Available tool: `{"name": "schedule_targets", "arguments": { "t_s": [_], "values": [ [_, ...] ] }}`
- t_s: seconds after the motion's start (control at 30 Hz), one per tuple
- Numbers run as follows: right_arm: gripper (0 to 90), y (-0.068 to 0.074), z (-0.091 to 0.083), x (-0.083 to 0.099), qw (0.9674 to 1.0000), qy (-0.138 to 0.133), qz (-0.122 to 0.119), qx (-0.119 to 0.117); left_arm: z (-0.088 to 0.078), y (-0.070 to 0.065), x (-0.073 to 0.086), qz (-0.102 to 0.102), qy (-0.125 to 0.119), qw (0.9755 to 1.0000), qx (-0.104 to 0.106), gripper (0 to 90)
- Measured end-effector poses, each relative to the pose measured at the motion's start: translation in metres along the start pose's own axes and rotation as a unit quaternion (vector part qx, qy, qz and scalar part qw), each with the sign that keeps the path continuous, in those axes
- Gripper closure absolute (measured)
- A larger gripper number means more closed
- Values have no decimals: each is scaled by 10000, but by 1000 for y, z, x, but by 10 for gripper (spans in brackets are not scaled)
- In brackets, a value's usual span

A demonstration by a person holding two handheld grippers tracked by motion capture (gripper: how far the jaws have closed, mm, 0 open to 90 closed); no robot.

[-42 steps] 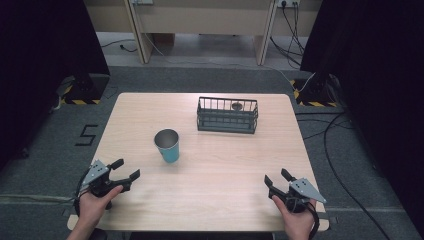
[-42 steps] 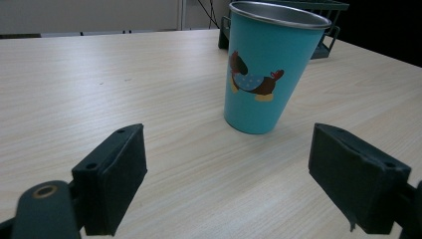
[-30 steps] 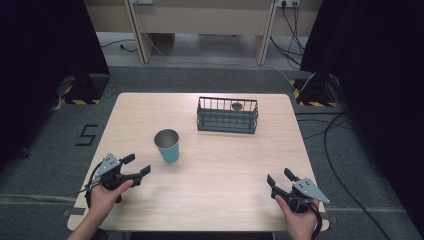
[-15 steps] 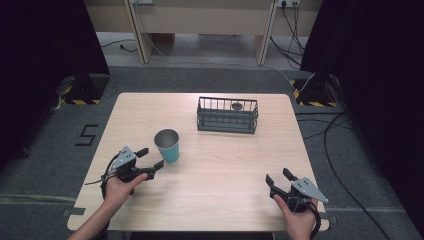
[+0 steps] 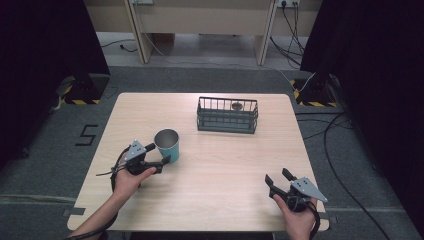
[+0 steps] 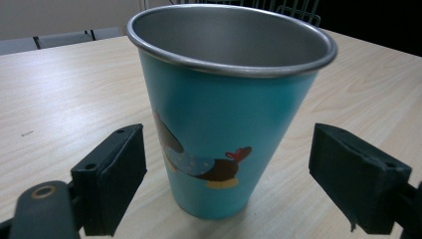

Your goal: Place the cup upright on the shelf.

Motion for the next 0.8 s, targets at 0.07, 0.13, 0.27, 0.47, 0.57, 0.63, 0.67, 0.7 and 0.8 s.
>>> {"name": "schedule_targets", "arguments": {
  "t_s": [0.07,0.13,0.27,0.47,0.57,0.63,0.67,0.7,0.8],
  "values": [
    [297,0,0,0,10000,7,20,-9,2,1,-2,3,7,10000,-1,143],
    [296,0,0,0,10000,9,22,-7,4,1,-3,10,1,10000,-1,143],
    [296,0,0,0,10000,17,24,-1,11,1,-9,46,10,10000,40,143],
    [296,0,1,1,10000,29,26,-3,20,1,-13,10,44,10000,68,142],
    [297,0,1,1,10000,33,25,-4,21,1,-12,13,45,10000,78,158],
    [297,0,1,1,10000,35,35,-2,21,2,-11,-1,19,9999,117,165],
    [297,0,1,1,10000,35,36,2,21,2,-11,-6,11,9999,117,168],
    [297,-1,1,1,10000,32,12,20,21,2,-11,-2,-1,9999,107,170],
    [297,0,1,2,10000,54,39,4,21,1,-10,-30,-30,10000,85,171]
  ]
}}
Point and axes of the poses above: each handheld gripper's, and its own axes: z roughly forward along the jaws, x roughly out of its underside, y roughly to its left, the point moved 4 cm from there along z, roughly forward along the jaws, and after that the axes turned 14 degrees about y, right-handed, at the moved point
